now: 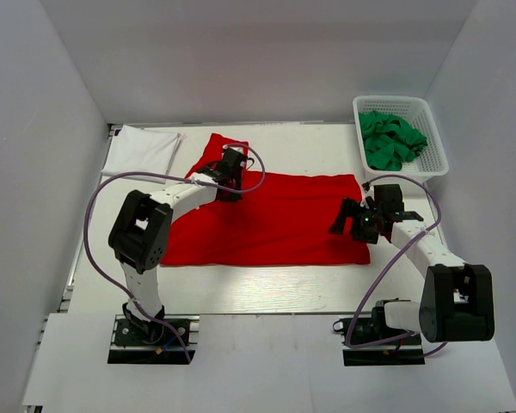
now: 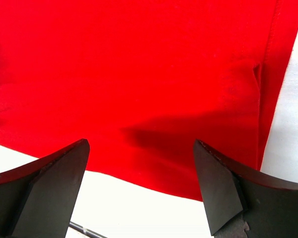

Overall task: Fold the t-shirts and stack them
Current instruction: Fold the flattened tshirt in 1/3 of the way

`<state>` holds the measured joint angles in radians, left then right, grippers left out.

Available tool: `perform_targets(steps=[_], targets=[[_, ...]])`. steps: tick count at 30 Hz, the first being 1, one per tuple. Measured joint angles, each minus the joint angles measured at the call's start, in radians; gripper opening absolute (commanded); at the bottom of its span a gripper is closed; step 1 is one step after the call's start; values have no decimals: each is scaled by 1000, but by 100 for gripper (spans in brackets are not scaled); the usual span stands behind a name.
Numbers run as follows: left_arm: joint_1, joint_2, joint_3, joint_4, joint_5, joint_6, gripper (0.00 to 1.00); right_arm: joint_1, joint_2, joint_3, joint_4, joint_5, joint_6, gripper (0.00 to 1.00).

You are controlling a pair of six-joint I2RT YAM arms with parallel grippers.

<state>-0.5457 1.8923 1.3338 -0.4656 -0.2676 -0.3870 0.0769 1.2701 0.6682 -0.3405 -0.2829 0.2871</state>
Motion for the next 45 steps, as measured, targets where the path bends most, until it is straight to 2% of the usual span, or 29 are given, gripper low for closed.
perform_targets(steps=[6,14,16,19,25,30,32,34,35,36,37,38,45], targets=[[-5,0,-32,89,74,74,0,0,0,0,0,0,-1,90],[-9,1,-32,130,105,134,0,0,6,0,0,2,-2,90],[-12,1,-32,138,109,152,6,0,6,0,-1,3,-2,90],[-15,1,-32,139,112,170,6,0,6,2,-1,6,-3,90],[-18,1,-32,159,137,213,0,0,8,4,-1,8,-3,90],[-39,10,-32,177,156,243,0,0,8,4,-2,9,-3,90],[-48,19,-32,182,159,251,6,0,8,4,-2,11,-3,90],[-54,35,-29,178,159,259,21,0,8,4,-2,12,-3,90],[-58,44,-27,174,157,262,49,0,8,4,-2,12,-3,90],[-61,51,-26,171,153,268,60,0,8,4,-2,12,-3,90],[-63,57,-26,165,149,259,77,0,8,4,-2,13,-3,90],[-65,60,-26,159,141,256,100,0,8,4,-2,13,-3,90],[-65,37,-35,206,103,173,100,0,-6,19,-20,14,-3,90]])
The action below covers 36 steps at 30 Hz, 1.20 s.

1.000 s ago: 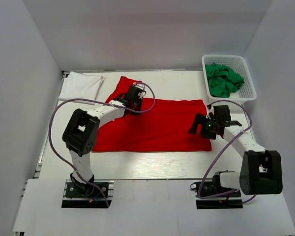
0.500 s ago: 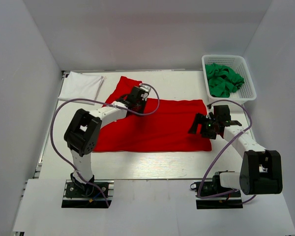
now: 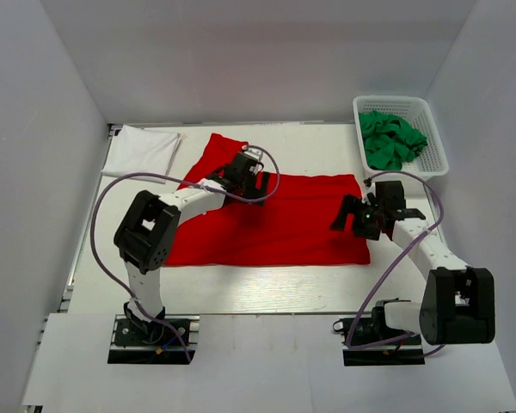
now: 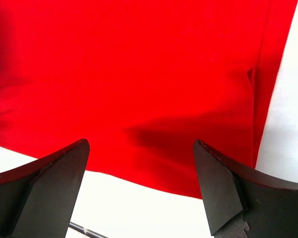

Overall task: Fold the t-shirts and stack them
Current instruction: Fold the flattened tshirt in 1/3 of the way, then grap the side of the flattened tshirt furthest away from the robot with both arms

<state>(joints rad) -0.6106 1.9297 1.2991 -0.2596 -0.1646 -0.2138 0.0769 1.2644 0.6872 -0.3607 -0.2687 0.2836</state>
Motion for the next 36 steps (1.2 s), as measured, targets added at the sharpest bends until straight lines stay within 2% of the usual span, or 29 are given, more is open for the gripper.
perform_targets(steps=[5,10,14,20,28,31,34,35,36], targets=[[21,-60,26,5,-50,-86,100,3,-26,98,-31,13,-1,90],[82,-14,278,-85,-122,-148,100,5,-10,235,-23,80,-3,90],[163,112,531,-132,-158,-173,100,18,58,321,23,108,5,90],[278,409,883,-179,-163,-176,100,39,167,396,48,120,18,90],[375,652,945,-36,-37,-132,99,41,194,446,51,94,14,90],[391,715,975,38,9,-124,92,41,206,463,48,70,7,90],[393,717,977,82,36,-127,65,41,220,471,47,50,3,90],[392,717,978,94,39,-124,53,41,224,471,45,45,3,90],[391,717,978,107,42,-119,47,41,227,471,45,42,3,90]])
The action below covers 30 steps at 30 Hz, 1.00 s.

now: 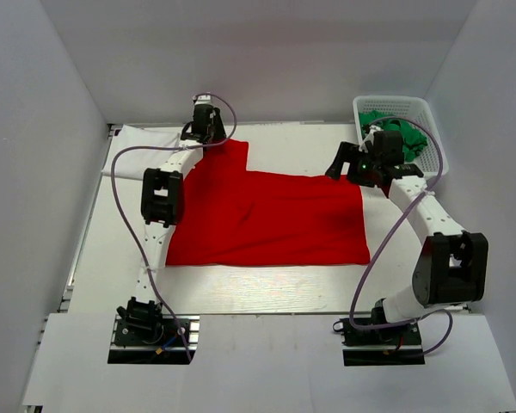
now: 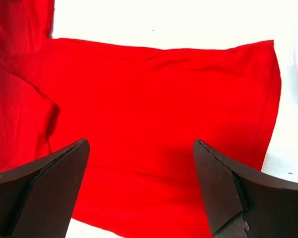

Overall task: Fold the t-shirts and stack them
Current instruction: Grap the side of the flattened tshirt furthest away from the robot with both arms

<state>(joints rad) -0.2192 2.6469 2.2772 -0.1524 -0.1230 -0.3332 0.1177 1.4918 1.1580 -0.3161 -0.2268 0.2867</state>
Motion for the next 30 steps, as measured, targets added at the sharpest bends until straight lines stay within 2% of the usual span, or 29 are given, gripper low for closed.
perform_targets(steps=[2,3,5,11,17,21,30], targets=[[-1,0,0,15,5,18,39,0,8,0,-1,0,0,90],[-1,0,0,21,11,26,14,1,14,0,-2,3,0,90],[-1,0,-6,32,31,42,0,5,33,4,-10,18,-3,90],[-2,-11,-109,90,79,102,0,65,205,151,-84,182,1,90],[-2,-139,-324,151,60,128,0,143,421,395,-176,437,138,87],[-2,-195,-397,175,68,143,0,167,554,568,-268,579,250,85],[-2,-228,-429,227,87,145,0,193,662,646,-397,726,437,83]])
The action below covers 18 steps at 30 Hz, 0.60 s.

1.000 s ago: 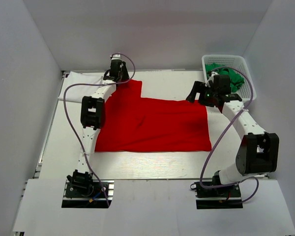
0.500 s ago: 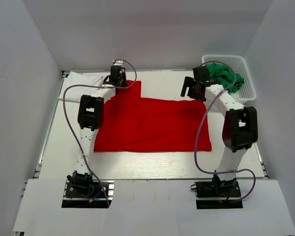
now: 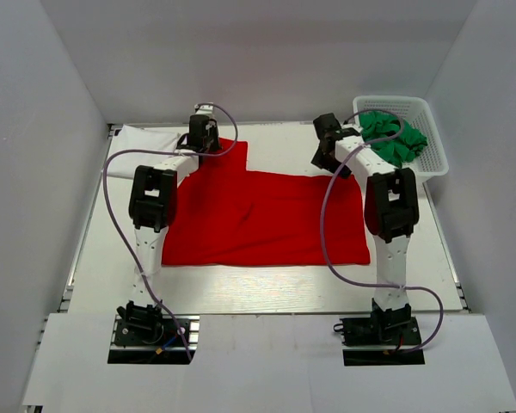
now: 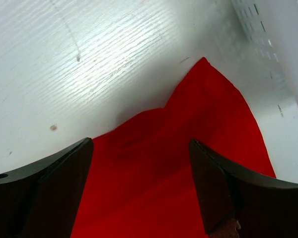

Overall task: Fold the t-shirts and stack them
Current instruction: Grap the side of the flattened tshirt furthest away from the robot with both arms

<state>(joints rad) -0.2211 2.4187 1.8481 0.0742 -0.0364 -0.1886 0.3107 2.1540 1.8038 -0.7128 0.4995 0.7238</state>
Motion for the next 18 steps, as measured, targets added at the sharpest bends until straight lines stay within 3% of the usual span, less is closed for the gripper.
perform_targets(steps=[12,18], targets=[[0,-43,-127,48,0,2,0,6,87,26,-39,95,96,83],[-12,-159,-257,91,-13,31,0,4,92,36,-14,100,114,83]])
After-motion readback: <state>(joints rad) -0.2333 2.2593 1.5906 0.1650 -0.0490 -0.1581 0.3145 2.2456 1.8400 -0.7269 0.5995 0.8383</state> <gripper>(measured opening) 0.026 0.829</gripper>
